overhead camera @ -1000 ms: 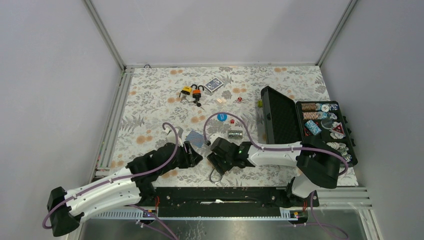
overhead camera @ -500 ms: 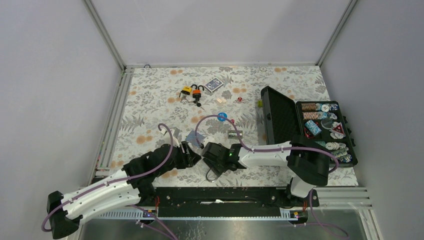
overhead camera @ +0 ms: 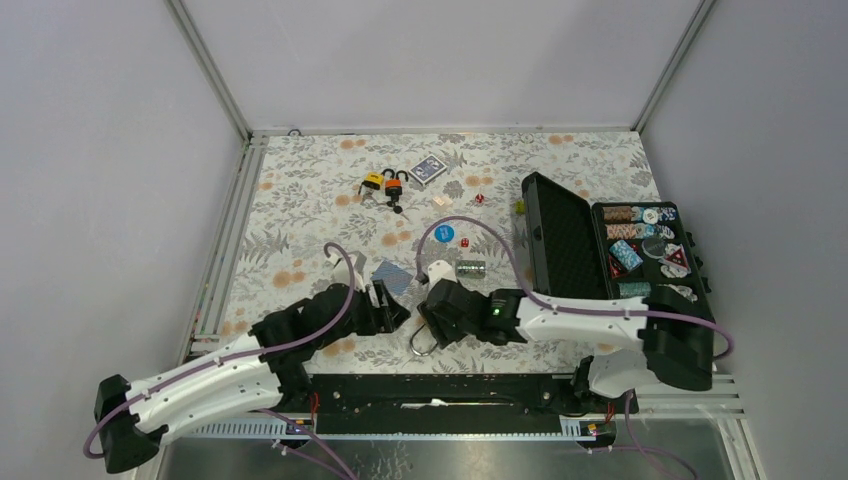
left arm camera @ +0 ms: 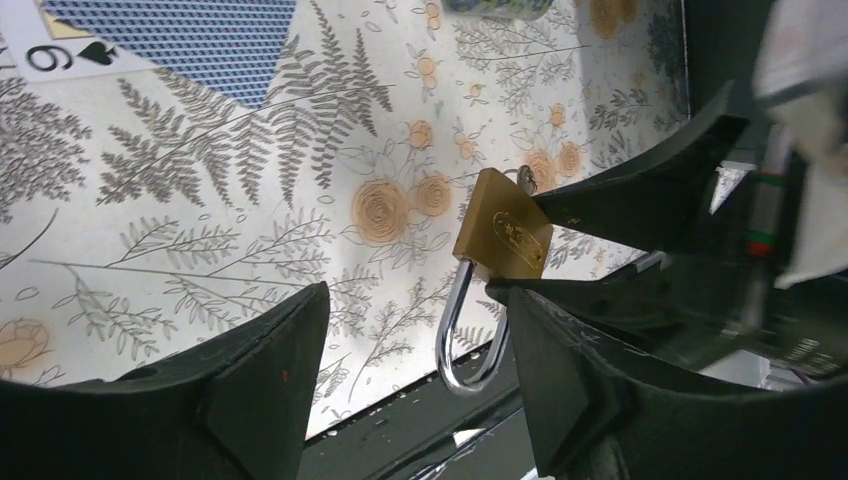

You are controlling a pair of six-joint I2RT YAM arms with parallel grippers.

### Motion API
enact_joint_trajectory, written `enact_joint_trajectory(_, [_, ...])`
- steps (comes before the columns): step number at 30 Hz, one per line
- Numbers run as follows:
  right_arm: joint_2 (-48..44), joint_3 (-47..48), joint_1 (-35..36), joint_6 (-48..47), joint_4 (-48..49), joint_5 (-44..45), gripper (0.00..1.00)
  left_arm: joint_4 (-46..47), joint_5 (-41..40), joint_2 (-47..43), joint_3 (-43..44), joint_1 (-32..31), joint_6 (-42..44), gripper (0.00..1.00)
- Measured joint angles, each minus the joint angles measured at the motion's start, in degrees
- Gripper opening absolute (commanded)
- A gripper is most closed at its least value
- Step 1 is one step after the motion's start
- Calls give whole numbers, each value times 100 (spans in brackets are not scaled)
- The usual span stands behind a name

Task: Lock with the key
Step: Pick up the lock from the center of the board.

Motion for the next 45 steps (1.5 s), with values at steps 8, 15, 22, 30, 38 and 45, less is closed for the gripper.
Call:
enact_joint_trajectory(8, [-1123, -321, 7, 682, 535, 201, 0, 540, 496, 601, 442, 0, 243, 57])
enact_joint_trajectory(15, [-1596, -590, 7, 1255, 538, 616, 0, 874, 872, 732, 505, -4, 295, 53])
enact_joint_trajectory(22, [-1735, -599, 7, 1631, 542, 791, 0, 1038, 1047, 737, 505, -20, 293, 43])
enact_joint_trajectory(30, [-1961, -612, 7, 1888, 542, 1058, 0, 1191, 1231, 894, 505, -125, 280, 26])
enact_joint_trajectory(38, [-2048, -643, 7, 2015, 540, 1132, 1, 1300, 1211, 922, 501, -219, 201, 0])
enact_joint_trajectory(45, [-2277, -857, 7, 1917, 717, 1067, 60, 1320, 1231, 918, 501, -236, 240, 0])
